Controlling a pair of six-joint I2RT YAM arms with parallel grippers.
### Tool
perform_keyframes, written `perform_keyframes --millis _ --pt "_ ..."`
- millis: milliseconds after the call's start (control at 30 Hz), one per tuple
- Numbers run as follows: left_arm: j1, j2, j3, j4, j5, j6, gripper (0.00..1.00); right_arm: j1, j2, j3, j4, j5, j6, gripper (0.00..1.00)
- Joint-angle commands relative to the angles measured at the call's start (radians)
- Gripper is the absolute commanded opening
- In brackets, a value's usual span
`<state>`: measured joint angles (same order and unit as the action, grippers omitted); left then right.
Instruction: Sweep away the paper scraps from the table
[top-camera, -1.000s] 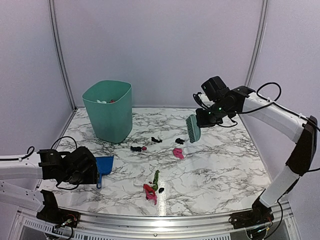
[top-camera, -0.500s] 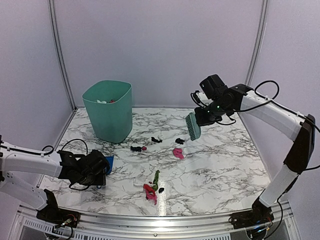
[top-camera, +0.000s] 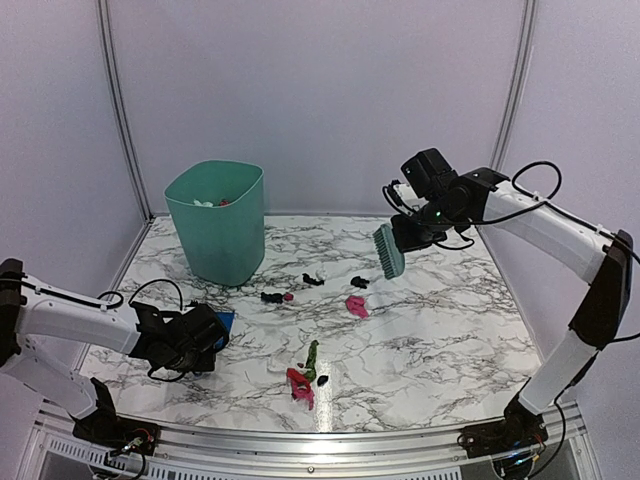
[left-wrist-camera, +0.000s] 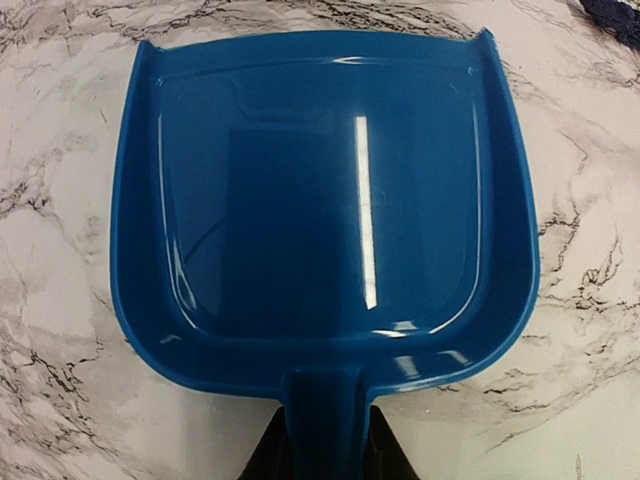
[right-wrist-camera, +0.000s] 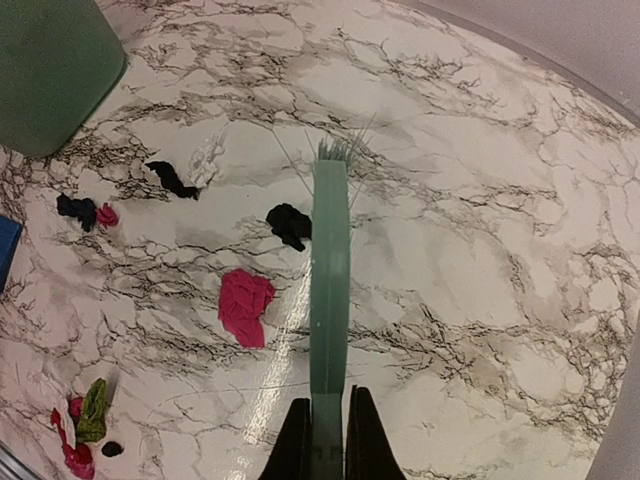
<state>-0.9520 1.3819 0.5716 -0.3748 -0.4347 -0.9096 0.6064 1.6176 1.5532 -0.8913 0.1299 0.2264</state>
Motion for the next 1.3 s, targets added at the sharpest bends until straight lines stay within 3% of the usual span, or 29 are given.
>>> perform_keyframes --millis 0,133,400,600,900,1267 --pt "-0.002 -0.013 0.007 0.004 -0.040 0.031 0.14 -0.007 -0.038 0.001 0.005 0.021 -0.016 0.00" --pt "-0.002 -0.082 0.008 -0.010 -0.016 0.083 0.06 -0.007 -0.048 0.001 0.005 0.018 -0.032 0.00" --pt "-0.005 -0.284 0.022 -0.107 0.149 0.238 0.07 -0.008 -0.089 0.003 -0.024 -0.004 -0.111 0.00" --pt "-0.031 -0.426 0.045 -0.171 0.242 0.253 0.04 -0.007 -0.142 -0.041 -0.038 -0.089 -0.121 0.00" --pt "-0.112 -0.415 0.207 -0.401 0.321 0.274 0.03 0.007 -0.217 -0.124 -0.030 -0.257 -0.142 0.00" --pt "-0.304 -0.388 0.281 -0.634 0.336 0.284 0.01 0.153 -0.165 -0.097 -0.067 -0.227 -0.092 0.00"
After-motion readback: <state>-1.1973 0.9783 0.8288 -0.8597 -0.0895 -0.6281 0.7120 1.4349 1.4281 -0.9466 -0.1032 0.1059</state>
